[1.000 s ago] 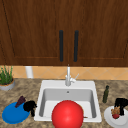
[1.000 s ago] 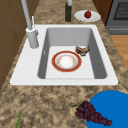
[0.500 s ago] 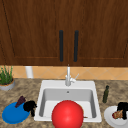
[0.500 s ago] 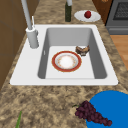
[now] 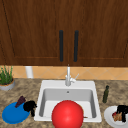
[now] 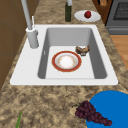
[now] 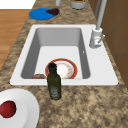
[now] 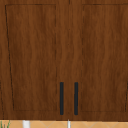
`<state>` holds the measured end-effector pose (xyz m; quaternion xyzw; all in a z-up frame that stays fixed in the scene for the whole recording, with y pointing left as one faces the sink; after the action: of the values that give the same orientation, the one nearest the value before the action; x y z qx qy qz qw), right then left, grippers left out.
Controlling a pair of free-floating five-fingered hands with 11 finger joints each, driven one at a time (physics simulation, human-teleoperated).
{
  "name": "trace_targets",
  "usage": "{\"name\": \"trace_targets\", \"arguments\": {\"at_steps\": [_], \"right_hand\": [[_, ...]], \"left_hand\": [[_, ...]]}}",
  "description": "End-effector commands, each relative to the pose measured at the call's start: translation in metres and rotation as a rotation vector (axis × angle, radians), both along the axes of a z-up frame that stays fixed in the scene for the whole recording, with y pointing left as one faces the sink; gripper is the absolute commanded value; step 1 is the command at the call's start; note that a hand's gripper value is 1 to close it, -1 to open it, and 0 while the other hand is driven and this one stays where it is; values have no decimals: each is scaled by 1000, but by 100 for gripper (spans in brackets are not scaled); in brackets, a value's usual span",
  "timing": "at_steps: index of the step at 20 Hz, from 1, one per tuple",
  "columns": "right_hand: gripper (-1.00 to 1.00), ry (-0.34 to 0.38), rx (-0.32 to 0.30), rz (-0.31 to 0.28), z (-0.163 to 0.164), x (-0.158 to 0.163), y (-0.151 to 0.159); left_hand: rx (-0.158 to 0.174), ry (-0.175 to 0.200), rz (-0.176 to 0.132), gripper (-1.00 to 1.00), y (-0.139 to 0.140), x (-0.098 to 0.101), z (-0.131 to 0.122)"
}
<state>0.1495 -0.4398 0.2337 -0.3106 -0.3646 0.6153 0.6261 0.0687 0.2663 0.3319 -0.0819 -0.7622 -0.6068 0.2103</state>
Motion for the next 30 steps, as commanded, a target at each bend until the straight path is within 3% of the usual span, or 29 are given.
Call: {"name": "trace_targets", "arguments": {"at_steps": [1,10,17,21,24,27,28,30], "right_hand": [[100,0,16,-44,-12,8,0],[100,4,-7,-9,-45,33,2],[100,-40,12,47,-89,36,-21],[100,-59,4,43,-109,50,-25],[100,-51,52,55,-111,52,-27],[100,-45,104,51,-92,58,-34],[-100,-40,92,68,-90,55,-32],[-100,-38,124,62,-83,49,-29]], "left_hand": [[0,0,0,0,0,0,0],[0,0,0,0,0,0,0],[0,0,0,0,0,0,0],[0,0,0,0,0,0,0],[0,0,0,0,0,0,0],[0,0,0,0,0,0,0],[0,0,0,0,0,0,0],[0,0,0,0,0,0,0]]}}
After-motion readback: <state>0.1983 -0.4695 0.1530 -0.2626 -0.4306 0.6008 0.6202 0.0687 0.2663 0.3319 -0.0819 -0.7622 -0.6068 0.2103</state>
